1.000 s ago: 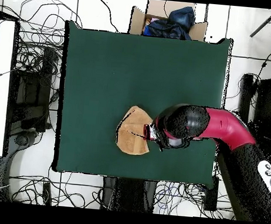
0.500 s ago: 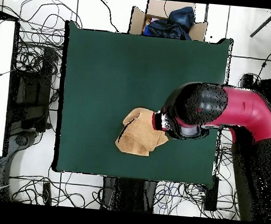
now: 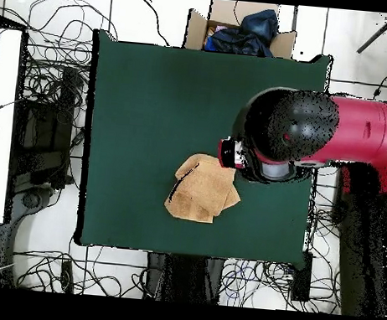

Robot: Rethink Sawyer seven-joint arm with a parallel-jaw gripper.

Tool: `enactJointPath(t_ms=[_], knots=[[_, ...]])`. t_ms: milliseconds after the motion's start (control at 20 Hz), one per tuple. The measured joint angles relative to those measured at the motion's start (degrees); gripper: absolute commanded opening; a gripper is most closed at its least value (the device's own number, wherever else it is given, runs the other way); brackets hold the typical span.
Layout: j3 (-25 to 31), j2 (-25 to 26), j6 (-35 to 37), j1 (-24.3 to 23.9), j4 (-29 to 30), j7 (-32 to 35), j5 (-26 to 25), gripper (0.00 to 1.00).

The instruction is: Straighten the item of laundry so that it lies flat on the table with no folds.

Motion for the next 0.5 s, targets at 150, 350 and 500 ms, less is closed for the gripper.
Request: enactJointPath(t_ms=[150, 350, 500], knots=[[-0.25, -0.33, -1.44, 0.62, 0.16, 0.0, -0.02, 0.0], [-0.74, -0.17, -7.6, 1.35, 1.66, 0.0, 0.13, 0.0], [-1.97, 0.74, -13.24, 2.22, 2.65, 0.0, 0.13, 0.0]])
